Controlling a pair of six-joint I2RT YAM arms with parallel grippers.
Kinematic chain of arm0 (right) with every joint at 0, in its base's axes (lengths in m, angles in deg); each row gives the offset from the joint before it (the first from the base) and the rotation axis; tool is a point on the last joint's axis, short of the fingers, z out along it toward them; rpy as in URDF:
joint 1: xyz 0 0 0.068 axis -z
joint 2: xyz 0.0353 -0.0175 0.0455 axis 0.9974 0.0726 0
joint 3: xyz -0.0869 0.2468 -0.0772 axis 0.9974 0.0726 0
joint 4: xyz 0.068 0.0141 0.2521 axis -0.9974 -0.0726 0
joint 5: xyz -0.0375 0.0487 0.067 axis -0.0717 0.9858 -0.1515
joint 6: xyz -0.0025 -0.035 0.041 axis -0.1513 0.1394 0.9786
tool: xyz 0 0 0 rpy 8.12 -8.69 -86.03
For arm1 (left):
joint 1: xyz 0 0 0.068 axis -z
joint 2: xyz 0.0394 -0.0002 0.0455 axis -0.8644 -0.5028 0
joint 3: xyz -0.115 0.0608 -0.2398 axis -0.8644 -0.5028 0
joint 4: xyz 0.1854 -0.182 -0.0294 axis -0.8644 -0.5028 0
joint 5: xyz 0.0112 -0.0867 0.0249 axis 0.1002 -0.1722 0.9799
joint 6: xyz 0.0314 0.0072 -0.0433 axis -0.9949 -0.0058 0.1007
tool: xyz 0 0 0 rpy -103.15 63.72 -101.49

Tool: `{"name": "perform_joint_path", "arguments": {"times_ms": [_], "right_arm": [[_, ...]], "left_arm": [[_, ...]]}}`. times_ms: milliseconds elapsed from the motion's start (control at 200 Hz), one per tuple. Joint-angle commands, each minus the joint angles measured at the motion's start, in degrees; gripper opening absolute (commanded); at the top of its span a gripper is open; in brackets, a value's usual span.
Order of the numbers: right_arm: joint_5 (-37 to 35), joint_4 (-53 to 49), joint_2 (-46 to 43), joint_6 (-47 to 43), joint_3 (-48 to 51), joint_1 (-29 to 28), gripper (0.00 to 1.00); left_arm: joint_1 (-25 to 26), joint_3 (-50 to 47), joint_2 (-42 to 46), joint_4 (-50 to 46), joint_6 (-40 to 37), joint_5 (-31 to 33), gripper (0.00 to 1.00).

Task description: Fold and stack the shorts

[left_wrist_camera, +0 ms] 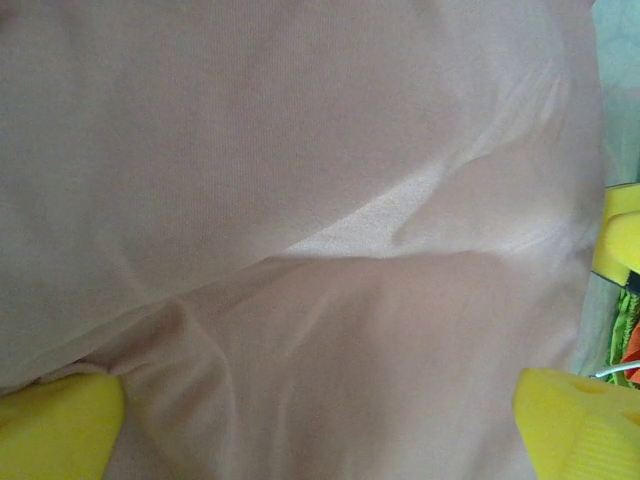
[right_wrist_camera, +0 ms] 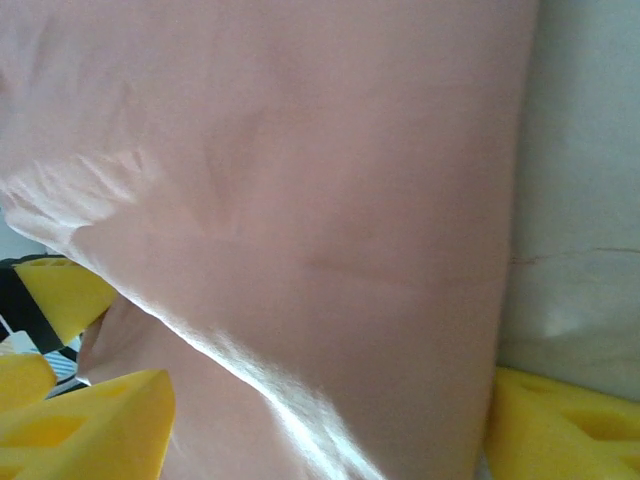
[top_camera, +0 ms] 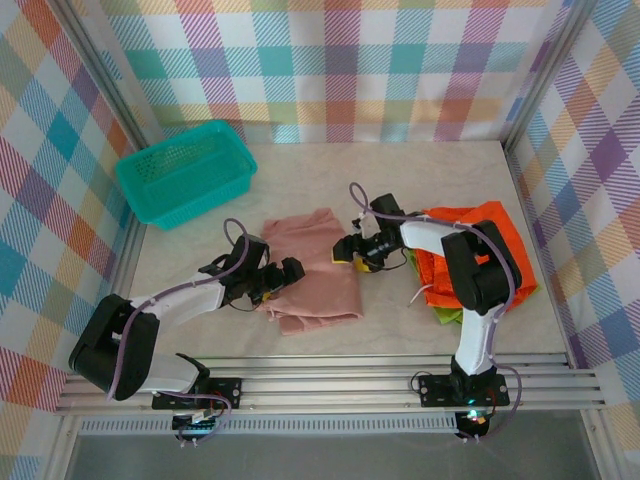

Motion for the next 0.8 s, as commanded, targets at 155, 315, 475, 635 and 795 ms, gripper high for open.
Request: {"name": "perform_joint_path", "arguments": {"times_ms": [155, 315, 475, 635, 795], "right_arm": [[2.98, 5.25, 2.41, 4.96, 0.43, -2.59, 0.72], [2.05, 6.09, 3.4, 6.28, -0.39, -3.48, 0.61], [0.76, 5.9, 3.37, 6.45, -0.75, -4.15, 0.37], [-2.46, 2.14, 1.7, 3.47, -1.95, -4.84, 0.09], [-6.9, -5.16, -1.92, -1.13, -4.54, -5.02, 0.0]], "left_arm": [[-0.48, -3.12, -3.1, -3.15, 0.51, 1.69, 1.0], [-0.43, -3.29, -2.94, -2.92, 0.59, 1.61, 1.0], [-0.47, -3.39, -2.21, -2.54, 0.76, 1.64, 1.0], [-0.47, -3.15, 0.39, -1.94, 1.64, 1.26, 1.0], [-0.88, -0.55, 7.57, -5.19, 1.09, 2.9, 1.0]]}}
